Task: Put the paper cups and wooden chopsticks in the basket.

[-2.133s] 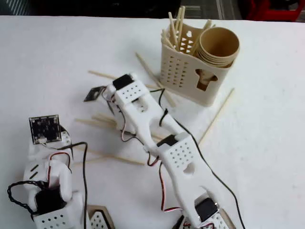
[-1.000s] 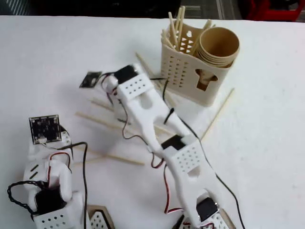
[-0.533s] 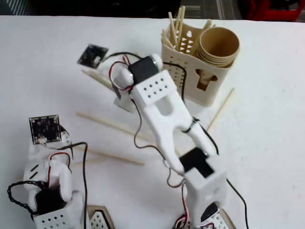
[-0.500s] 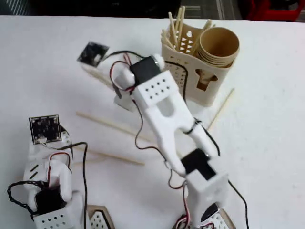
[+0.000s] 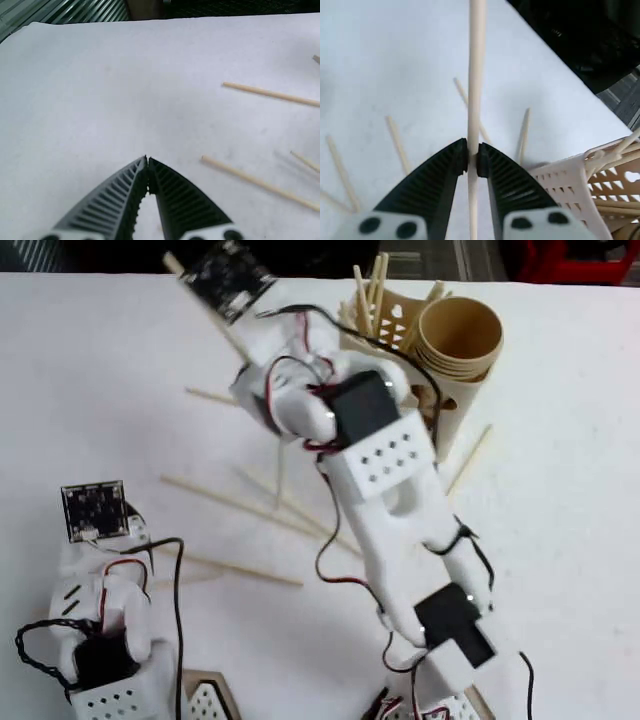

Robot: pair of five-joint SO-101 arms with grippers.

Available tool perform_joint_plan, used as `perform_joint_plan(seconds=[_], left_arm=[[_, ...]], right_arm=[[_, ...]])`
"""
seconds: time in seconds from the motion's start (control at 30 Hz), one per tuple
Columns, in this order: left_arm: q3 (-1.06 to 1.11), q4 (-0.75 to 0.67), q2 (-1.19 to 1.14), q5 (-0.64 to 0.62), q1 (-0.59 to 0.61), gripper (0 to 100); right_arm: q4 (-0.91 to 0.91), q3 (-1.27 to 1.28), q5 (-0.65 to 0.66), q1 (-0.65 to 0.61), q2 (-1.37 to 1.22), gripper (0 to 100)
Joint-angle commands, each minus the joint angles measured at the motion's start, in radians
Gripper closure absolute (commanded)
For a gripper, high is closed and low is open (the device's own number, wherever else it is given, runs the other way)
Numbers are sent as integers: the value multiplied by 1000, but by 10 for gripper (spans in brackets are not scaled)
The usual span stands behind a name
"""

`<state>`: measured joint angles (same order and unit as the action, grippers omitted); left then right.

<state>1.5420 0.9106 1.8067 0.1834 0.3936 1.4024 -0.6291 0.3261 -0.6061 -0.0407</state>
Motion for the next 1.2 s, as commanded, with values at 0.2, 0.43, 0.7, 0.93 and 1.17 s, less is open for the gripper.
perform_joint_plan(seconds=[0.2,0.43,0.7,0.93,1.17], left_arm=[[-8,-5,12,-2,4,973],[-8,-5,12,-2,4,973],[-8,-5,12,-2,4,973],[-8,-5,12,-2,4,973],[-8,-5,12,-2,4,973]], right_arm=[[-202,-8,-48,145,108,979],[-366,12,-61,243,96,979],[-687,249,-74,338,87,979],[-969,503,-74,397,84,979],[-1012,589,-74,406,84,968]])
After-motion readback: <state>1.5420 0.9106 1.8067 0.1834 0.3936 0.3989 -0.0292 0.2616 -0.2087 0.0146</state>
